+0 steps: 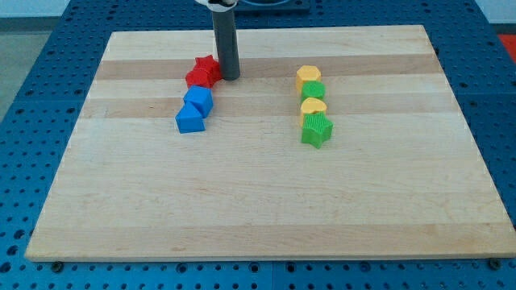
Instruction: Bring the green circle toward the right center
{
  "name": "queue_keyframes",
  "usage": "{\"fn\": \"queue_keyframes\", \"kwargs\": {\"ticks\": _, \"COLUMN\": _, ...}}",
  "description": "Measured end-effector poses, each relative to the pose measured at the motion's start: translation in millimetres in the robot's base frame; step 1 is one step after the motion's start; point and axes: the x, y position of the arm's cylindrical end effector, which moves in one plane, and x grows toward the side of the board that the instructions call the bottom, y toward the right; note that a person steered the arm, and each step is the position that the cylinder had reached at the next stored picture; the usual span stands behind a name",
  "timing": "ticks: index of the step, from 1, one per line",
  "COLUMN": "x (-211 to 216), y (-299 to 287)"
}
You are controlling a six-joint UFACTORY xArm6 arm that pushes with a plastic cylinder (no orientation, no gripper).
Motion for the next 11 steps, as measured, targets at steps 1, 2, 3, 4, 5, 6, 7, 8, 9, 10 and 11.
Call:
{"fn": "queue_keyframes", "kwargs": {"ticks": 1, "x": 0.0, "y": 0.0}}
{"fn": "queue_keyframes", "kwargs": {"ticks": 2, "x": 14.1, "y": 6.7}}
{"fn": "queue_keyframes", "kwargs": {"ticks": 3, "x": 38.4, "y": 9.9}}
{"fn": "queue_keyframes", "kwargs": {"ticks": 4, "x": 51.4, "y": 23.5}}
{"fn": "queue_keyframes", "kwargs": {"ticks": 5, "x": 60.2, "y": 51.5}}
{"fn": "queue_keyframes", "kwargs": {"ticks": 6, "x": 60.2, "y": 85.9}}
{"fn": "queue_keyframes", "kwargs": {"ticks": 7, "x": 55.1, "y": 116.1}}
{"fn": "queue_keyframes", "kwargs": {"ticks": 8, "x": 43.9, "y": 126.4}}
{"fn": "queue_keyframes", "kwargs": {"ticks": 9, "x": 41.5, "y": 141.4}}
{"fn": "queue_keyframes", "kwargs": {"ticks": 10, "x": 42.5, "y": 163.7}}
{"fn": "queue_keyframes", "kwargs": {"ticks": 11, "x": 44.0, "y": 188.8}}
